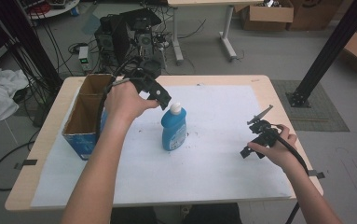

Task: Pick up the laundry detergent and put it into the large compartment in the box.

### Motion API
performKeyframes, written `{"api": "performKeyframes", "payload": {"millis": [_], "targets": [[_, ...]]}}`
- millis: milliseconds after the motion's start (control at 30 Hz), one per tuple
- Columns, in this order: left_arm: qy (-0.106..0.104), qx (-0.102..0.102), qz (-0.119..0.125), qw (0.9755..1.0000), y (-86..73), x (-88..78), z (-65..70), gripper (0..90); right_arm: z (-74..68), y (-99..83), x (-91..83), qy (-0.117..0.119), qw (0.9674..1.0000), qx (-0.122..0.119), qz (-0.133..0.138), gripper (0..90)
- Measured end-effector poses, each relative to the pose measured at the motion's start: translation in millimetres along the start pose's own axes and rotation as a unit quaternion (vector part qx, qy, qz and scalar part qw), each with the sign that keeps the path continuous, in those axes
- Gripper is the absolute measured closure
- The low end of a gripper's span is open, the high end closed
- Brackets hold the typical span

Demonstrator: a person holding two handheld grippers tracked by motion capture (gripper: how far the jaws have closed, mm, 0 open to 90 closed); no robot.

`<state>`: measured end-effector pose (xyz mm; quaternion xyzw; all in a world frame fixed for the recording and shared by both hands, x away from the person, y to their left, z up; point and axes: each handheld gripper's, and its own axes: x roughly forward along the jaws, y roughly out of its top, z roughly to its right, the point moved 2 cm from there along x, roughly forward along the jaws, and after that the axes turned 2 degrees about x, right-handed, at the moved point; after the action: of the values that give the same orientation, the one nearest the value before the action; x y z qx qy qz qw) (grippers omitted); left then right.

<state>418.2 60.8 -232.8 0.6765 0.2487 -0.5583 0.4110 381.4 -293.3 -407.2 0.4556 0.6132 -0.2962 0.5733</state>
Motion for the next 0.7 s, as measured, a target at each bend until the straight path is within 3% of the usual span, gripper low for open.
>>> {"api": "performKeyframes", "payload": {"millis": [367, 700], "targets": [[-0.007, 0.034, -0.01, 0.9994, 15.1, 11.6, 25.4, 2.2, 3.6, -3.8, -1.9, 0.002, 1.0, 0.006, 0.005, 16.4], [-0.01, 0.052, -0.014, 0.9985, 22.9, 21.6, 38.2, 2.1, 6.2, -6.2, -1.3, 0.002, 1.0, 0.007, 0.006, 16.4]]}}
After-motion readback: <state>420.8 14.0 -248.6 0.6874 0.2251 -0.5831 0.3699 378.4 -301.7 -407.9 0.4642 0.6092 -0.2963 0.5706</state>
